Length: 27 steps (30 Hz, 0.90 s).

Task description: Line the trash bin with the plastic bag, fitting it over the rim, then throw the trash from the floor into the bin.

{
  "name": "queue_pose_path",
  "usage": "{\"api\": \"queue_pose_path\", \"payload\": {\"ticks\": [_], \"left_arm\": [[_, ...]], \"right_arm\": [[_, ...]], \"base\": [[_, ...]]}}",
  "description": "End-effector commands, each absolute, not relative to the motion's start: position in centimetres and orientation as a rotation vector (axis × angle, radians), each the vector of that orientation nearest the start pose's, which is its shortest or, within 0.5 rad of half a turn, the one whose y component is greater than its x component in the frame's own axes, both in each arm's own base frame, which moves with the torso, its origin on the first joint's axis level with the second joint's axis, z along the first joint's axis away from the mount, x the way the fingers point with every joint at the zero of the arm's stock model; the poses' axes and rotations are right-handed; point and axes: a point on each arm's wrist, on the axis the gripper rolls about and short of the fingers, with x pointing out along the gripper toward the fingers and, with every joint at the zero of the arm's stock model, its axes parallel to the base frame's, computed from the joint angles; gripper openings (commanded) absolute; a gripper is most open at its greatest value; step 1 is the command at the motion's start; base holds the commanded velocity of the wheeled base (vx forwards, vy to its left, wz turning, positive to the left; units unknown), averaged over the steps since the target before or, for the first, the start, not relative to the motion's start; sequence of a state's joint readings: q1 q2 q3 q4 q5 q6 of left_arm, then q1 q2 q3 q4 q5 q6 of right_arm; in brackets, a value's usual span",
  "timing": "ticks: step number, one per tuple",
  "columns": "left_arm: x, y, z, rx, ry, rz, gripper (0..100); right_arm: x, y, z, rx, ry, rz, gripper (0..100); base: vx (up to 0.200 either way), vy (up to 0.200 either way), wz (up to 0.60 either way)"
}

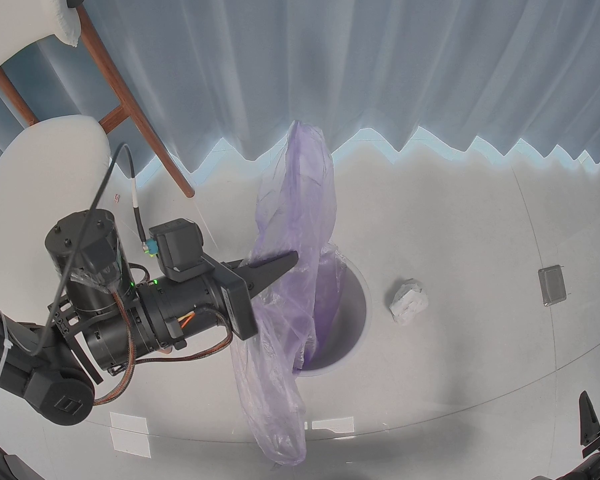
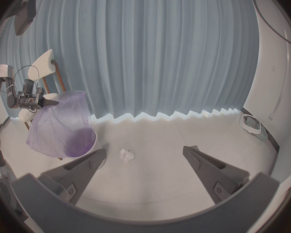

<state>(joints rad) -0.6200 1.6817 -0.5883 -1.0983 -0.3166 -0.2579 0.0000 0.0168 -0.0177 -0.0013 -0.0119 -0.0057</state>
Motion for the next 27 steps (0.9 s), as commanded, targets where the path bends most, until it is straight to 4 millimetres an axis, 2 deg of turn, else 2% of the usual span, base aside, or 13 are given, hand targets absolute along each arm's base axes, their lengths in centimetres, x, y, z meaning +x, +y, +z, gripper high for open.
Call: {"api": "queue_pose_path", "payload": {"ticks": [1,10,23,24,25,26,27], "left_arm": [[22.4,-16.9,17.2,-0.234,0.139,-0.928,0],[21.9,-16.4,16.6,-0.234,0.142,-0.929,0],[21.3,-17.3,15.3,-0.226,0.18,-0.963,0],[21.3,-17.3,15.3,-0.226,0.178,-0.964,0],[21.2,-17.4,15.2,-0.224,0.181,-0.967,0],[21.2,-17.4,15.2,-0.226,0.18,-0.967,0],[21.2,-17.4,15.3,-0.227,0.176,-0.969,0]], "right_arm": [[-2.3,0.0,7.6,-0.006,-0.001,-0.012,100],[-2.3,0.0,7.5,-0.002,0.0,-0.012,100],[-2.3,0.0,7.7,-0.014,-0.012,-0.003,100],[-2.3,0.0,7.9,-0.009,-0.028,-0.003,100],[-3.0,0.0,11.0,0.02,-0.175,0.002,100],[-3.2,0.0,11.9,0.03,-0.209,0.003,100],[-3.3,0.0,13.9,0.052,-0.252,0.006,100]], "base": [[0.0,0.0,0.0],[0.0,0.0,0.0],[0.0,0.0,0.0],[0.0,0.0,0.0],[0.0,0.0,0.0],[0.0,0.0,0.0],[0.0,0.0,0.0]]}}
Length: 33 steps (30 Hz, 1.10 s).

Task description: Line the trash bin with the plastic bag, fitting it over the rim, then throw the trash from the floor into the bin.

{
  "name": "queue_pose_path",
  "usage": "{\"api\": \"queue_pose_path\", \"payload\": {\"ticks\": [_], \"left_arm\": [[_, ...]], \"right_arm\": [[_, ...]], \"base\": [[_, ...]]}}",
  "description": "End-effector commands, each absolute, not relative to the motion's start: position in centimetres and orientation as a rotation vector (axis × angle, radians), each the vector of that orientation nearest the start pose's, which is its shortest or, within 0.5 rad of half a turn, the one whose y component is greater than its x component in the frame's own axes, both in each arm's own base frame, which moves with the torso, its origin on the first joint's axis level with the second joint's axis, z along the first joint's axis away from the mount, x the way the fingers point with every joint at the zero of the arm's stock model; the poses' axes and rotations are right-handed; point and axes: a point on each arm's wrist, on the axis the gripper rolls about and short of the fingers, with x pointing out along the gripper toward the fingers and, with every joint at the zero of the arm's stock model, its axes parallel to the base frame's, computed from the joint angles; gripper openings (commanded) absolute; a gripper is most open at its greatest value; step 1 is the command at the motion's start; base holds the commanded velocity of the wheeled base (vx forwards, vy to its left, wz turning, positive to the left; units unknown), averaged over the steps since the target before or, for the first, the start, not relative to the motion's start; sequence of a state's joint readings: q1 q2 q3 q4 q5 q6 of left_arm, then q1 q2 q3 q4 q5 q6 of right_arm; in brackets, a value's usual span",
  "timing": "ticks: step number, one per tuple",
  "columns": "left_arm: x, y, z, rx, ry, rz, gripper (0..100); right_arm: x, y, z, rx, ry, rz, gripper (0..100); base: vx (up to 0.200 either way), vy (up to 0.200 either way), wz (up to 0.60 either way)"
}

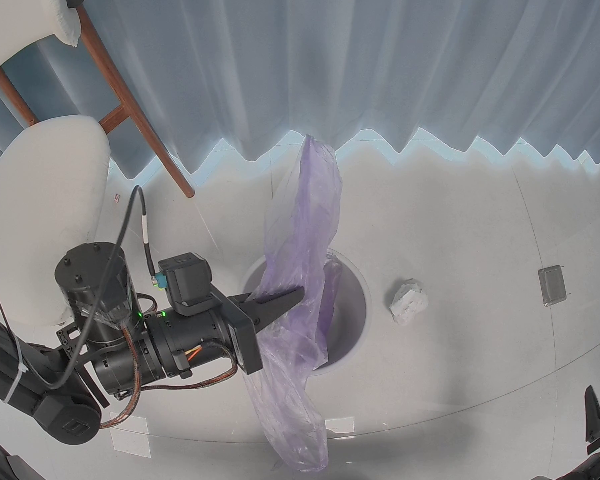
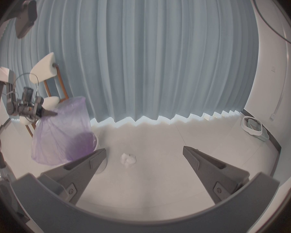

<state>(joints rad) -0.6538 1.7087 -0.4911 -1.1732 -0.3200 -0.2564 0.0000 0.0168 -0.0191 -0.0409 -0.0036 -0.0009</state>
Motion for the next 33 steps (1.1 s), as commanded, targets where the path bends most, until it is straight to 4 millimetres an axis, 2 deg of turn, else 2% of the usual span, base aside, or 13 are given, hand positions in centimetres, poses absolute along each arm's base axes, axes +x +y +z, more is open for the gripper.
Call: {"api": "queue_pose_path", "payload": {"ticks": [1,5,6,10,11,12,18,21,28,29,30,33], "left_arm": [[21.2,-17.4,15.3,-0.227,0.173,-0.971,0],[21.1,-17.6,15.1,-0.225,0.171,-0.978,0],[21.1,-17.7,15.1,-0.226,0.165,-0.982,0],[21.1,-17.7,15.5,-0.234,0.125,-0.987,0],[21.1,-17.7,15.5,-0.234,0.125,-0.987,0],[21.1,-17.8,15.6,-0.236,0.111,-0.994,0],[21.2,-17.9,15.4,-0.24,0.117,-0.993,0],[21.3,-18.0,15.2,-0.239,0.127,-0.993,0],[21.3,-18.1,15.1,-0.237,0.13,-0.996,0],[21.3,-18.1,15.1,-0.237,0.13,-0.996,0],[21.3,-18.1,15.1,-0.239,0.129,-0.994,0],[21.4,-18.1,15.1,-0.239,0.129,-0.993,0]], "right_arm": [[-3.1,-0.1,15.0,0.069,-0.248,0.011,100],[-1.2,0.0,16.3,0.234,-0.12,0.099,100],[0.3,0.2,16.9,0.349,-0.025,0.167,100],[3.0,0.8,17.9,0.559,0.146,0.27,100],[3.0,0.8,17.9,0.559,0.146,0.27,100],[4.3,1.1,17.6,0.572,0.236,0.301,100],[7.3,2.0,16.8,0.557,0.431,0.378,100],[8.5,2.2,16.7,0.553,0.459,0.396,100],[13.4,3.4,15.8,0.549,0.521,0.408,100],[13.4,3.4,15.8,0.549,0.521,0.408,100],[14.9,3.8,15.3,0.545,0.541,0.411,100],[16.2,4.4,14.6,0.526,0.559,0.43,100]], "base": [[0.0,0.0,0.0],[0.0,0.0,0.0],[0.0,0.0,0.0],[0.0,0.0,0.0],[0.0,0.0,0.0],[0.0,0.0,0.0],[0.0,0.0,0.0],[0.0,0.0,0.0],[0.0,0.0,0.0],[0.0,0.0,0.0],[0.0,0.0,0.0],[0.0,0.0,0.0]]}}
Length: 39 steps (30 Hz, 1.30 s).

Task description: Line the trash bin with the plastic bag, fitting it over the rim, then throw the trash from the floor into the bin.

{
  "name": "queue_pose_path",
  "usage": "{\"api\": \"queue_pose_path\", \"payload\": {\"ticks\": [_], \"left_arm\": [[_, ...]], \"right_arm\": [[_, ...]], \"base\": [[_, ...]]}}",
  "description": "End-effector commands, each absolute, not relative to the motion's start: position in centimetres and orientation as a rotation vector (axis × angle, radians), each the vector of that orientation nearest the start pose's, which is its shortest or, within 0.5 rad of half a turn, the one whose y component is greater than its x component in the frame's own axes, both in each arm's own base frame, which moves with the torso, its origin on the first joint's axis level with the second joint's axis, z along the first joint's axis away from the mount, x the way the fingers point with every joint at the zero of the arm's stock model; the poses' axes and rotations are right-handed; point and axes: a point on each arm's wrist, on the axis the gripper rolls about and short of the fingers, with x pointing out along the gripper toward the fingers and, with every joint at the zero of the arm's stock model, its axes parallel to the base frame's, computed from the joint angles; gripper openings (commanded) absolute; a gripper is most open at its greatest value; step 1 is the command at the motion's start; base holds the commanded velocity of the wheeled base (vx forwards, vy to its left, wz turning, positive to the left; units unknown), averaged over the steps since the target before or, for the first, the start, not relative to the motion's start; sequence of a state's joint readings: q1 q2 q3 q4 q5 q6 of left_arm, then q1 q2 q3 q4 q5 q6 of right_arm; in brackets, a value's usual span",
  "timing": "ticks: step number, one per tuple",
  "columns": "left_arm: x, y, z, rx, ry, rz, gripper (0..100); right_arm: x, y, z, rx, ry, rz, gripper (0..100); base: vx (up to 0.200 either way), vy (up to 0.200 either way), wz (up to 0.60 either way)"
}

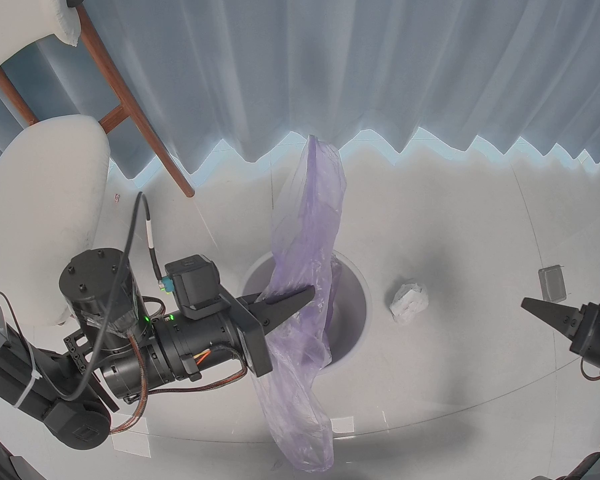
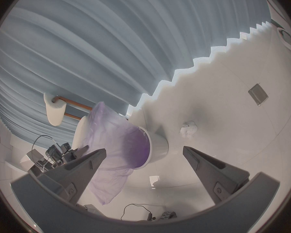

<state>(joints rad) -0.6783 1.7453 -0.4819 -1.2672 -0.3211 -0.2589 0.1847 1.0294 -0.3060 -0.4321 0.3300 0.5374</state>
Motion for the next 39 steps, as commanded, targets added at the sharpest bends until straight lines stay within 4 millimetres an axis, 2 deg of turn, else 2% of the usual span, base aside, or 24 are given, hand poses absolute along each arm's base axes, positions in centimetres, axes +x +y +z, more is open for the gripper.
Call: {"api": "queue_pose_path", "payload": {"ticks": [1,6,7,8,20,24,32,35,36,39], "left_arm": [[21.4,-18.1,15.1,-0.239,0.129,-0.993,0],[21.4,-18.0,15.2,-0.24,0.125,-0.99,0],[21.4,-18.0,15.2,-0.24,0.125,-0.99,0],[21.3,-18.0,15.2,-0.24,0.124,-0.992,0],[20.9,-18.5,15.1,-0.236,0.132,-1.011,0],[20.6,-18.8,15.0,-0.235,0.138,-1.02,0],[20.4,-19.1,14.9,-0.233,0.14,-1.03,0],[20.3,-19.1,14.9,-0.233,0.14,-1.032,0],[20.2,-19.2,14.9,-0.232,0.141,-1.036,0],[20.1,-19.3,14.9,-0.232,0.141,-1.041,0]], "right_arm": [[16.9,4.7,14.3,0.523,0.568,0.434,100],[19.8,5.8,13.1,0.513,0.57,0.453,100],[19.8,5.8,13.1,0.513,0.57,0.453,100],[21.0,6.3,12.7,0.508,0.553,0.462,100],[26.1,8.8,10.8,0.498,0.497,0.486,100],[28.7,9.7,10.1,0.522,0.444,0.494,100],[31.7,11.2,8.5,0.53,0.386,0.481,100],[32.1,11.6,8.5,0.529,0.377,0.49,100],[33.1,12.1,8.9,0.532,0.345,0.502,100],[33.8,13.1,9.6,0.548,0.309,0.507,100]], "base": [[0.0,0.0,0.0],[0.0,0.0,0.0],[0.0,0.0,0.0],[0.0,0.0,0.0],[0.0,0.0,0.0],[0.0,0.0,0.0],[0.0,0.0,0.0],[0.0,0.0,0.0],[0.0,0.0,0.0],[0.0,0.0,0.0]]}}
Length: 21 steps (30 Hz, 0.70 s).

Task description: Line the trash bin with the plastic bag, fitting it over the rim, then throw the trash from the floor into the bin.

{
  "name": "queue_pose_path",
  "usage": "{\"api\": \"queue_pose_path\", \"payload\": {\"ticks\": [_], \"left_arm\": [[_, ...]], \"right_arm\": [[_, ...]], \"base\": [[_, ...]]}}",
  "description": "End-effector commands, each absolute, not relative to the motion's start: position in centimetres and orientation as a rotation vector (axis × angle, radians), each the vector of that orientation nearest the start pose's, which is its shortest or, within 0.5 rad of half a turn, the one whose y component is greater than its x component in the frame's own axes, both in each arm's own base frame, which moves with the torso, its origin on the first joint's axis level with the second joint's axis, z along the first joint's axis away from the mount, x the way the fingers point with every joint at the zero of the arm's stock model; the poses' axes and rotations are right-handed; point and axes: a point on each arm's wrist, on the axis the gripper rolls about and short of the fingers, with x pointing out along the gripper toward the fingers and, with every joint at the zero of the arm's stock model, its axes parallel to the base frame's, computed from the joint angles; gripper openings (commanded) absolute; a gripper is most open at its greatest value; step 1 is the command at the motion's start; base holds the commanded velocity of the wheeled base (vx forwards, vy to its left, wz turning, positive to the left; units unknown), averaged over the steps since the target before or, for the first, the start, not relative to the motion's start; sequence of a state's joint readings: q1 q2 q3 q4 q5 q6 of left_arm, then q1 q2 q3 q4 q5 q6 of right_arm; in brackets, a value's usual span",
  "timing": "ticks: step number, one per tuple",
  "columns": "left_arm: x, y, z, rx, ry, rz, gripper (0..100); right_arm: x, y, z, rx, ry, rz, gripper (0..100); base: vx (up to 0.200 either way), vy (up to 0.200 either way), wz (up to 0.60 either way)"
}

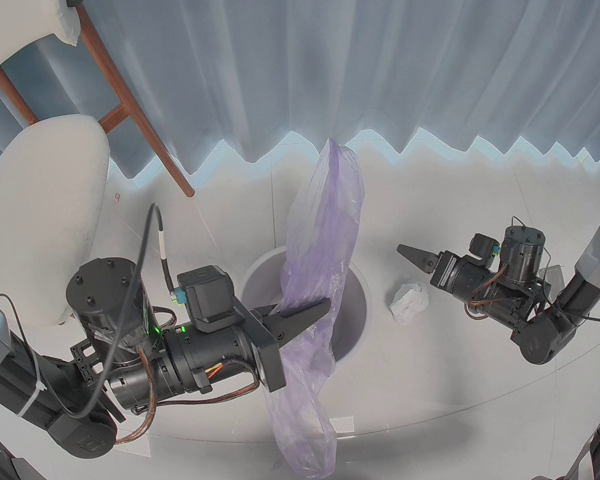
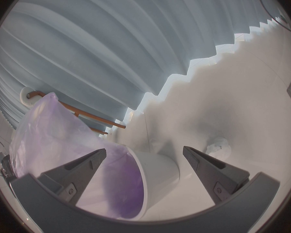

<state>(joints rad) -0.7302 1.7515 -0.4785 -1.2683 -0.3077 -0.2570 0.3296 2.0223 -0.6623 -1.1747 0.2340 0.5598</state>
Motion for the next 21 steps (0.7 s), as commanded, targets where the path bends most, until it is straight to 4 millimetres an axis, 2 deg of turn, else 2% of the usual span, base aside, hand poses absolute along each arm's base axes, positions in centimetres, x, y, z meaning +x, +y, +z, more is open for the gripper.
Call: {"api": "queue_pose_path", "payload": {"ticks": [1,2,3,15,21], "left_arm": [[20.1,-19.4,14.9,-0.232,0.142,-1.044,0],[20.1,-19.4,14.9,-0.232,0.141,-1.042,0],[20.1,-19.4,14.9,-0.232,0.141,-1.042,0],[19.1,-20.1,15.1,-0.228,0.14,-1.084,0],[19.2,-20.2,14.9,-0.226,0.148,-1.085,0]], "right_arm": [[34.1,13.4,9.7,0.558,0.304,0.507,100],[34.2,13.5,9.8,0.561,0.3,0.508,100],[34.6,13.8,9.9,0.574,0.292,0.511,0],[37.0,17.3,9.3,0.575,0.256,0.587,0],[38.2,18.9,10.0,0.58,0.204,0.641,0]], "base": [[0.0,0.0,0.0],[0.0,0.0,0.0],[0.0,0.0,0.0],[0.0,0.0,0.0],[0.0,0.0,0.0]]}}
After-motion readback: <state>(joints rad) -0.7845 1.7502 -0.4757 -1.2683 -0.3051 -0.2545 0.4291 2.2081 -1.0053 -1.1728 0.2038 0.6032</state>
